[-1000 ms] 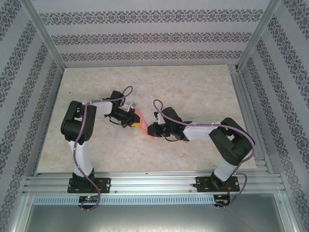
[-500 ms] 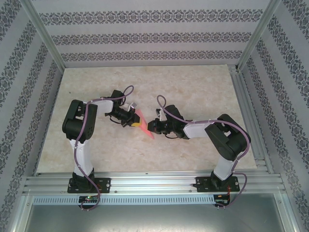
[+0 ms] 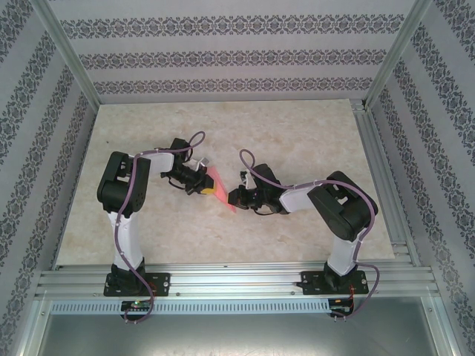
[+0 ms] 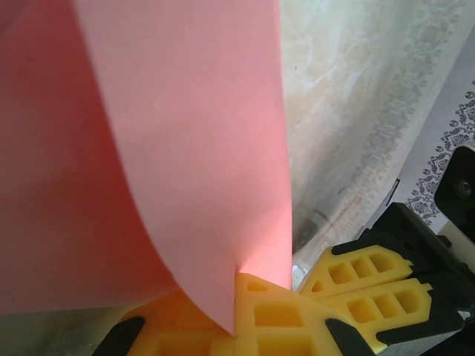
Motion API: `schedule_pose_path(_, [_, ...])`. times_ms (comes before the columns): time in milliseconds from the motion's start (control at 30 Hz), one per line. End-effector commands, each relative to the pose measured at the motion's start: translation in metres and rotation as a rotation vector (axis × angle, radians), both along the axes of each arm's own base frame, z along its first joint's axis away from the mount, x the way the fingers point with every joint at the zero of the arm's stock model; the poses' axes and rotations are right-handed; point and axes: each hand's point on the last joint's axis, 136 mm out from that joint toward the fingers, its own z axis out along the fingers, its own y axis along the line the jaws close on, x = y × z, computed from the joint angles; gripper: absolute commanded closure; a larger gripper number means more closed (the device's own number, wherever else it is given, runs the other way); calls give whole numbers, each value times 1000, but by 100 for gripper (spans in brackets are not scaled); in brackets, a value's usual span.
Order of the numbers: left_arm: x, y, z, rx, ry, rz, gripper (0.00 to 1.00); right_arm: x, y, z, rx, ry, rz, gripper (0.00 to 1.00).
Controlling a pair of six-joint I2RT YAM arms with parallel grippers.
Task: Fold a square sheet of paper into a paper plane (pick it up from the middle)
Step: Fold the wing for the fifth time at the center of the table.
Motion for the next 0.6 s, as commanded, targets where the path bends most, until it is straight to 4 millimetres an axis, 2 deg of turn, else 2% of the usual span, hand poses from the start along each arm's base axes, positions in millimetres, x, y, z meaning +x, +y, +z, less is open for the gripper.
schedule_pose_path(0, [6,4,-3,10,-13,-6,96,2,-1,0,-17,-14,-7,94])
schedule_pose_path(333, [14,2,-2,3,-19,-2,96,-8,-14,-28,-188,17,33,95])
schedule_pose_path(467, [15,1,-6,-2,-10,-5,95,-7,-16,-28,-221,8,33,94])
schedule_pose_path(567, [16,1,-8,2,-6,-7,96,-8,-12,-19,-207,-2,50,94])
